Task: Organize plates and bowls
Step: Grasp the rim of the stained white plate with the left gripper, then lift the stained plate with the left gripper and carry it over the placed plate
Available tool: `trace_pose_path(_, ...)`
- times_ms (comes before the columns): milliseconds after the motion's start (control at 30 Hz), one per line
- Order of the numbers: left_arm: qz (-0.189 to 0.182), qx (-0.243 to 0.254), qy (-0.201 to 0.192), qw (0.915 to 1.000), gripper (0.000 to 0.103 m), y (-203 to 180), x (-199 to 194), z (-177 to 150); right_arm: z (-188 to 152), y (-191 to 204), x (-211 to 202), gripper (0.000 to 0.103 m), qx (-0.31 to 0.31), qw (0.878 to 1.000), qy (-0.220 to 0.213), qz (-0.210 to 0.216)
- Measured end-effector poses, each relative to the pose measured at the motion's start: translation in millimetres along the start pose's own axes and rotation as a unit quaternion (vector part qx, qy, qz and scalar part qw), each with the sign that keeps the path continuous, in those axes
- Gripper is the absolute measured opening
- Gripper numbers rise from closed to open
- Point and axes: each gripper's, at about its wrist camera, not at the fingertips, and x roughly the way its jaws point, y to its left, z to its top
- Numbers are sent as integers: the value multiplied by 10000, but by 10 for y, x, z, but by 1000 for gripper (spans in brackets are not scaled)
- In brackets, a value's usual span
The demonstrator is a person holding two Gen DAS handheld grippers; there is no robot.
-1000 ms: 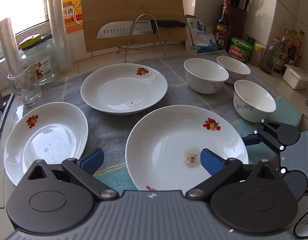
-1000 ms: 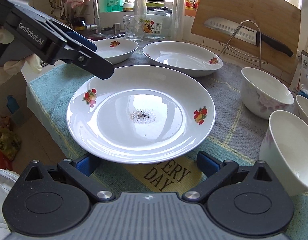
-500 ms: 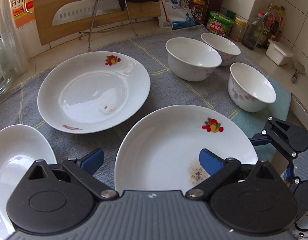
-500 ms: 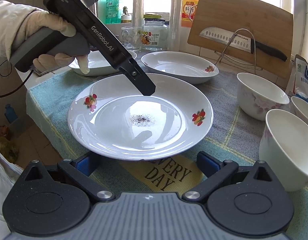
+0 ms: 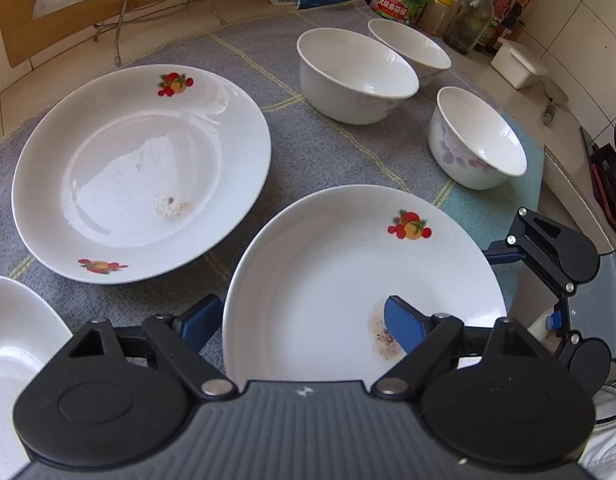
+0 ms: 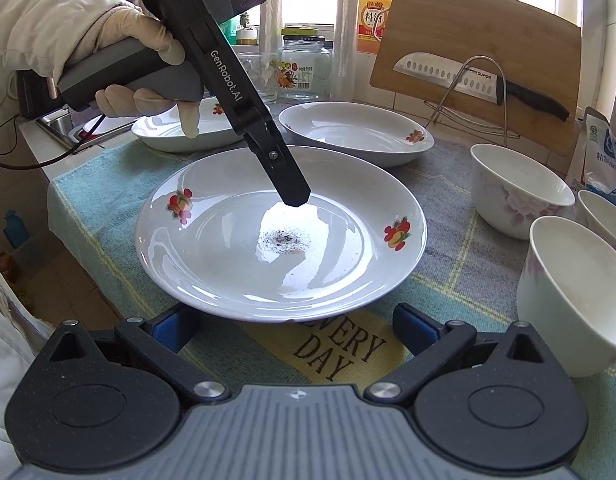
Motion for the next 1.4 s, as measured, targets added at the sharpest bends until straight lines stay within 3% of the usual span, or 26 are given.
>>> trace_pose_path(233,-243,110,277,9993,81,8,13,40,18,24,-3,103,-108,9999,38,-39)
trace_pose_path(533,-338,112,361,9987,81,37,25,73,57,41,7,103,-142,9999,84,44)
trace_pose_path(1400,-432,-106,136,9989,81,131,-178,-12,332,39,-18,103,-247,9988,286,304)
